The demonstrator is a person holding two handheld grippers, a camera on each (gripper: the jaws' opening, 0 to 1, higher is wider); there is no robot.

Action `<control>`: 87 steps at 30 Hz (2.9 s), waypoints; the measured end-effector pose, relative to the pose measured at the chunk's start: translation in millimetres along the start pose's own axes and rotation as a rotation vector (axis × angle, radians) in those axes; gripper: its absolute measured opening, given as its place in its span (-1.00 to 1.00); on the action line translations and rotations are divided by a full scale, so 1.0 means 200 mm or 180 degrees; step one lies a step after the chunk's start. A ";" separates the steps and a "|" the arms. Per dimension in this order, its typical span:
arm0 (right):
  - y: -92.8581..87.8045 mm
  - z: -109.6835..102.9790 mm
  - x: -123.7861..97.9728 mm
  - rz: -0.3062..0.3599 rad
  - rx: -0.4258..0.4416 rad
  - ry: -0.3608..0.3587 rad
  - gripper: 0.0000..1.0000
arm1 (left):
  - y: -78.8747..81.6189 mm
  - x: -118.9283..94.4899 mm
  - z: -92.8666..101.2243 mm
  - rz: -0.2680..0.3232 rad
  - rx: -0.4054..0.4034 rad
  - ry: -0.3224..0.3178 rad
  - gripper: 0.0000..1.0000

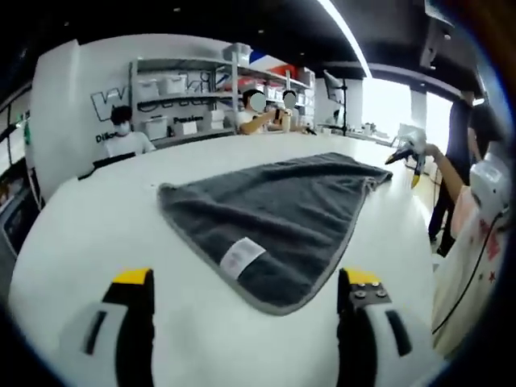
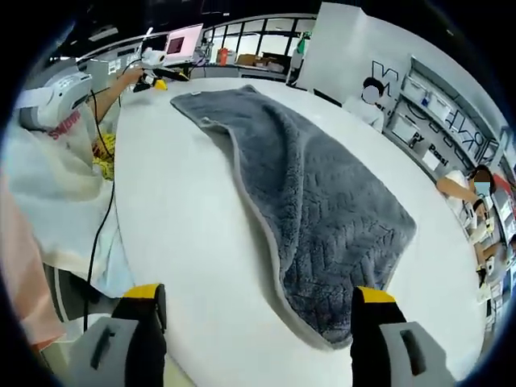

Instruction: Fold the towel on the table until its edges align and the towel forms a compact rectangular stack.

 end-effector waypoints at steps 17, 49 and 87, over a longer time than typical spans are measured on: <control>-0.02 -0.02 0.00 -0.0020 -0.0048 0.0003 0.96 | 0.03 0.10 -0.19 0.0162 -0.0297 -0.0088 0.95; -0.02 -0.06 0.00 -0.0007 -0.0054 0.0041 0.88 | 0.07 0.44 -0.38 -0.0049 -0.0544 -0.0239 0.91; 0.01 -0.08 0.00 0.0037 -0.0109 0.0099 0.77 | 0.06 0.48 -0.39 -0.0169 -0.0246 -0.0420 -0.53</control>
Point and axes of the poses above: the point that each gripper's makers call its tool centre point, and the gripper's own axes: x roughly forward along the fingers, z roughly to its right, y roughly out of its top, the point moved 10 cm from there along -x, roughly backward along the fingers, and after that the axes turned 14 degrees about -y, right-handed, at the moved point
